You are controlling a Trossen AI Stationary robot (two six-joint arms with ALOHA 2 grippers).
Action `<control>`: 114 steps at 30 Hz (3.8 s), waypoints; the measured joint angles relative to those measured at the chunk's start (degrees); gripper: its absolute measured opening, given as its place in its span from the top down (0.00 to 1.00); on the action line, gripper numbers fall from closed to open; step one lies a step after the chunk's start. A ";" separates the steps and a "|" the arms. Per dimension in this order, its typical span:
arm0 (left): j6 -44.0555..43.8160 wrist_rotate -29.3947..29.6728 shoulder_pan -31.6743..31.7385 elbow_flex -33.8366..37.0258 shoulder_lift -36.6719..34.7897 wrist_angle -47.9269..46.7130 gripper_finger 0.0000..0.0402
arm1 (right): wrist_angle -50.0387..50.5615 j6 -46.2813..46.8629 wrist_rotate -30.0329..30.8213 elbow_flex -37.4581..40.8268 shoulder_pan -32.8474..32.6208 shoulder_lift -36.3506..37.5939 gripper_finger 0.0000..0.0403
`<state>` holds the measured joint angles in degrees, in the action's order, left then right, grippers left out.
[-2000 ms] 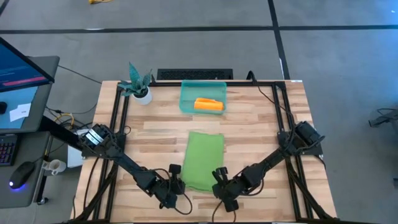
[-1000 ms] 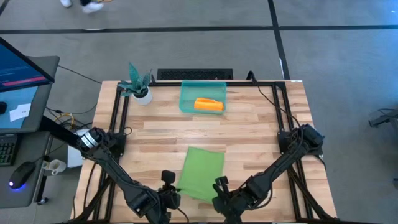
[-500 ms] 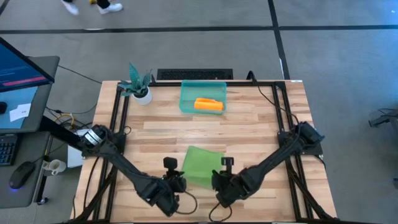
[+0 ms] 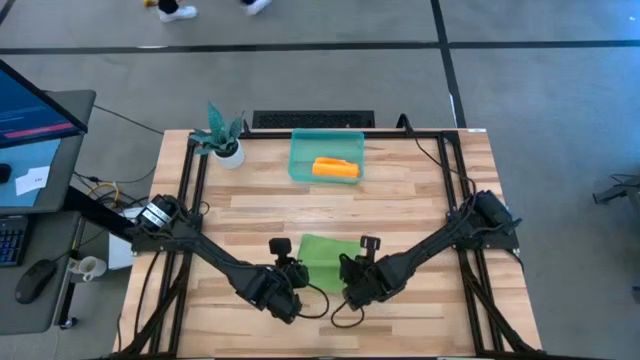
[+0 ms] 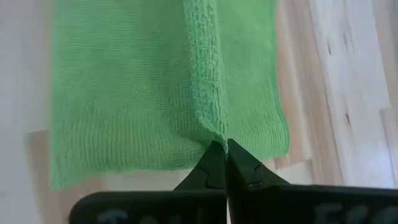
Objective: Roll microfiber towels into tight, uniform cylinder then place into a basket
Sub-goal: Roll the green microfiber cloth
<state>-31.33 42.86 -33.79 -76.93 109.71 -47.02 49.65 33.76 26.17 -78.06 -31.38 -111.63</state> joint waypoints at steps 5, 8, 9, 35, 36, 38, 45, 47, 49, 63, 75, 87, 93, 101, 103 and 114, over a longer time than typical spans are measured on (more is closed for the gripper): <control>0.00 -0.01 1.26 0.53 0.00 0.78 1.00 | 0.28 2.17 0.02 0.57 1.78 0.02 0.96; 0.00 -0.22 2.02 0.53 0.00 1.58 1.00 | 0.82 2.44 0.02 0.66 2.66 0.02 0.96; 0.00 -0.52 2.22 0.53 0.00 1.75 1.00 | 0.89 2.43 0.00 0.68 2.81 0.02 0.97; 0.45 -5.56 4.22 0.55 0.00 1.08 0.76 | -0.74 4.88 -0.85 0.77 6.04 -0.22 0.97; 0.44 -6.22 4.22 0.55 0.00 1.10 0.76 | -0.81 4.87 -0.85 0.77 6.28 -0.22 0.97; 0.58 -7.40 4.22 0.55 0.00 1.33 0.76 | -0.84 4.87 -0.84 0.77 6.75 -0.22 0.98; 0.63 -9.26 4.18 0.55 0.02 1.58 0.79 | -0.84 4.87 -0.98 0.75 7.24 -0.22 0.85; 0.61 -9.28 4.18 0.55 0.02 1.62 0.79 | -0.84 4.89 -2.37 0.75 7.24 -0.22 0.79; 0.61 -9.28 4.18 0.55 0.02 1.71 0.80 | -0.84 4.89 -2.91 0.75 7.24 -0.22 0.73; 2.24 -9.35 4.16 0.56 0.04 5.20 0.80 | 8.78 8.63 -2.53 0.68 8.09 -0.19 0.59; 3.67 -9.81 2.88 8.72 0.09 19.42 0.80 | 14.54 14.29 -0.84 0.66 -1.20 2.70 0.76; 3.77 -14.13 2.91 9.79 0.09 25.59 0.80 | -14.22 9.32 10.42 7.45 -8.89 2.69 0.98; 3.57 -14.11 2.92 9.79 0.09 25.77 0.80 | -24.13 5.38 11.28 11.83 -6.75 2.67 0.96; 3.43 -14.11 2.93 9.77 0.09 25.75 0.80 | -29.81 1.30 8.68 11.91 -5.28 2.63 0.99; 3.25 -14.11 2.93 9.77 0.09 25.75 0.80 | -29.84 1.33 8.24 11.89 -4.74 1.88 0.98; 3.07 -14.82 2.93 9.75 0.09 25.70 0.80 | -28.88 3.29 -0.75 13.62 -3.10 0.54 0.98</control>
<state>-28.26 28.05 -30.85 -67.18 109.80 -21.32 20.77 37.06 25.42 -64.45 -34.48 -111.09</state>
